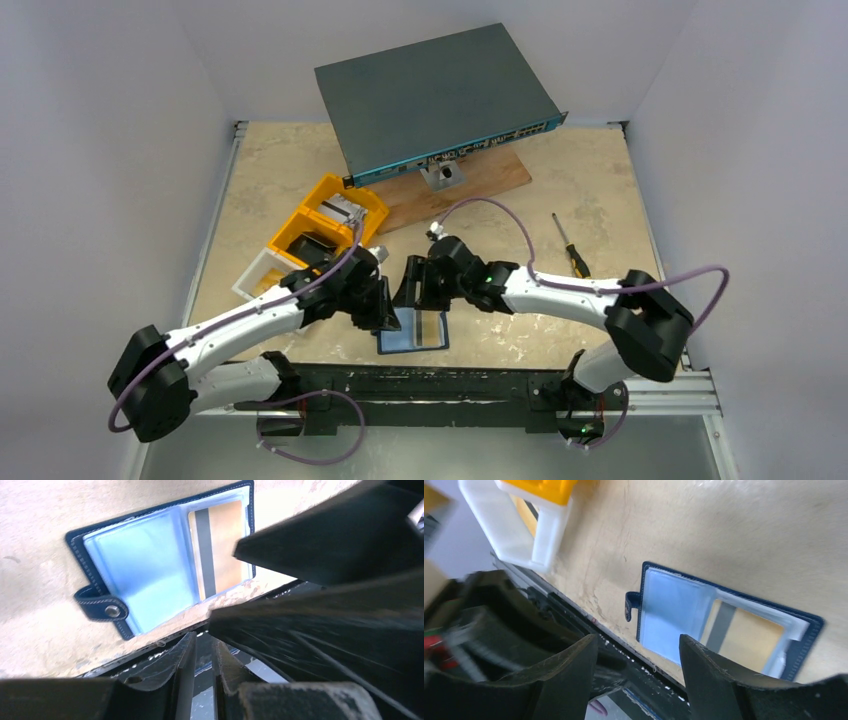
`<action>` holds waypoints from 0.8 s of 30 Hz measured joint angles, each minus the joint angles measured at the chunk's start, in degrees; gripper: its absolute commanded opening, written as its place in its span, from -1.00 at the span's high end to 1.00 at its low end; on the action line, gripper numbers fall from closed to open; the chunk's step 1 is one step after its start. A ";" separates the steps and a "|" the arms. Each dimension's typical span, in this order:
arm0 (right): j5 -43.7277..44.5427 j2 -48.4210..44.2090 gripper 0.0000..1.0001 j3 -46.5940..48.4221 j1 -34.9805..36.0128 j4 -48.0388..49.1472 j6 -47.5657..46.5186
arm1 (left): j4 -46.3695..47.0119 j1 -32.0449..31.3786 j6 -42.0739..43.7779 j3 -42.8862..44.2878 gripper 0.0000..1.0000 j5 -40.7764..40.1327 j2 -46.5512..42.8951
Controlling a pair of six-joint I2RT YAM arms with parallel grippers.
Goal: Take the credit cards out of the card holder
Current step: Remove the credit card from the card holder.
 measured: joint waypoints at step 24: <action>7.37 -5.70 0.63 -8.07 -1.36 -10.32 -2.60 | 26.08 4.02 -3.41 -7.39 0.64 9.88 18.56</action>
